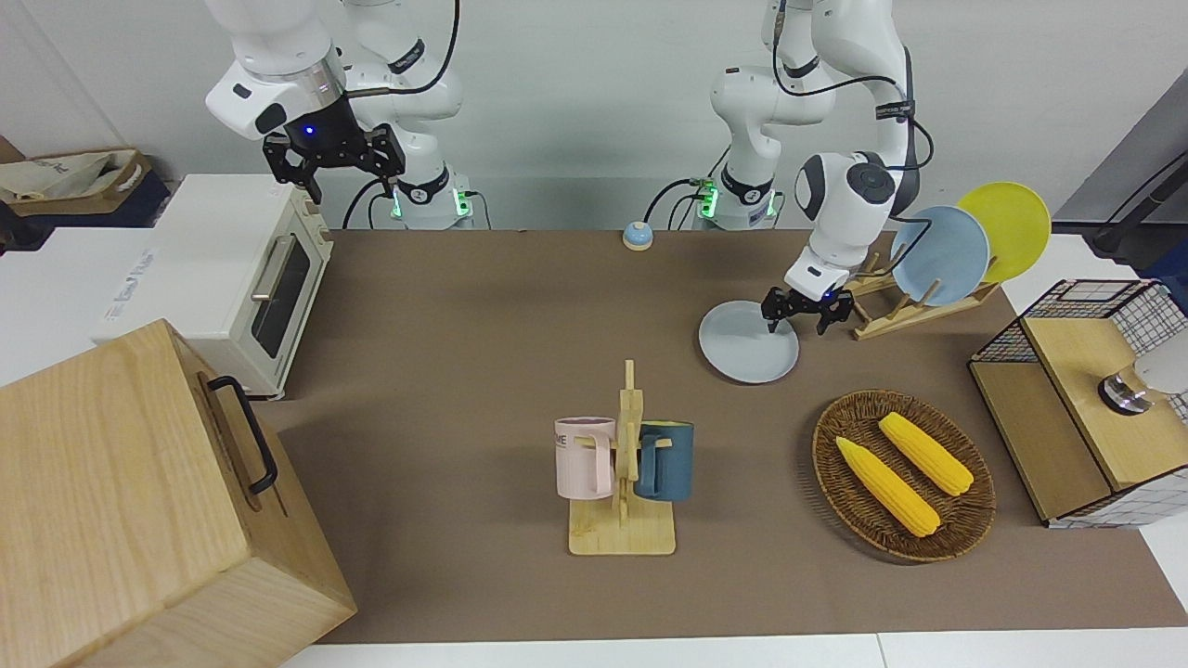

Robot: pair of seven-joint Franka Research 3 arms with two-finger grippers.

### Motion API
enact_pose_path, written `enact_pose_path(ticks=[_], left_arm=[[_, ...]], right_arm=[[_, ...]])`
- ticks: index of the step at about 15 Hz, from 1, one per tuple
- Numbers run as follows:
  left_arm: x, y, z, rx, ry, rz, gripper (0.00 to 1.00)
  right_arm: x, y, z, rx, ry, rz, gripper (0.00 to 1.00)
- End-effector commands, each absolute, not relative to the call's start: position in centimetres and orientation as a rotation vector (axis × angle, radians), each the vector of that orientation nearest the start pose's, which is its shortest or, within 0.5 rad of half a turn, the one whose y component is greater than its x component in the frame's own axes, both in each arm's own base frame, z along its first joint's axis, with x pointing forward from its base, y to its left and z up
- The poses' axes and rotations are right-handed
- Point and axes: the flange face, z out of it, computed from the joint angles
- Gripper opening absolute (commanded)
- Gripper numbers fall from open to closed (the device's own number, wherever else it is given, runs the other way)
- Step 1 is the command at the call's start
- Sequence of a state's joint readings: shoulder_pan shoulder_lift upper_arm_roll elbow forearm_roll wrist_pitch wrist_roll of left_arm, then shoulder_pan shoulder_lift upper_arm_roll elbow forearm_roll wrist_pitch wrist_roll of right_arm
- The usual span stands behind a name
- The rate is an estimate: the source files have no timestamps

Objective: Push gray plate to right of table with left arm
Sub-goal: 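Lower the left gripper onto the gray plate's rim nearest the arm, then push the gray plate with the left gripper across the table toward the toaster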

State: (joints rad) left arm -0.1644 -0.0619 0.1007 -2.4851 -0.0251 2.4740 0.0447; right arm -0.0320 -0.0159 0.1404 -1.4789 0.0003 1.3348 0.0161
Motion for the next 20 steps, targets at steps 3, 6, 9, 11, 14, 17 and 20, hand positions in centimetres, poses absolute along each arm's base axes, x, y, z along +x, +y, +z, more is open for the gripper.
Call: enact_pose_path(ticks=[3, 6, 9, 11, 14, 17, 20], left_arm=[[46.36, -2.76, 29.83, -3.162, 0.157, -0.082, 0.99], [46.36, -2.76, 29.63, -3.161, 0.154, -0.077, 0.97], [46.36, -2.76, 29.63, -3.161, 0.154, -0.077, 0.66], [46.44, -2.76, 29.65, -3.161, 0.154, -0.082, 0.28], [46.44, -2.76, 29.58, -3.161, 0.154, -0.08, 0.02], [46.44, -2.76, 29.58, -3.161, 0.156, -0.08, 0.0], [46.49, -2.76, 29.64, -3.161, 0.154, -0.082, 0.0]], right_arm=[[51.82, 5.66, 66.04, -3.139, -0.124, 0.208, 0.983], [51.83, 5.58, 66.04, -3.14, -0.119, 0.208, 0.983], [51.82, 5.66, 66.04, -3.14, -0.121, 0.208, 0.983], [51.82, 5.66, 66.04, -3.14, -0.121, 0.208, 0.983], [51.82, 5.66, 66.04, -3.139, -0.124, 0.208, 0.983], [51.82, 5.66, 66.04, -3.139, -0.124, 0.208, 0.983], [51.82, 5.66, 66.04, -3.14, -0.121, 0.208, 0.983]])
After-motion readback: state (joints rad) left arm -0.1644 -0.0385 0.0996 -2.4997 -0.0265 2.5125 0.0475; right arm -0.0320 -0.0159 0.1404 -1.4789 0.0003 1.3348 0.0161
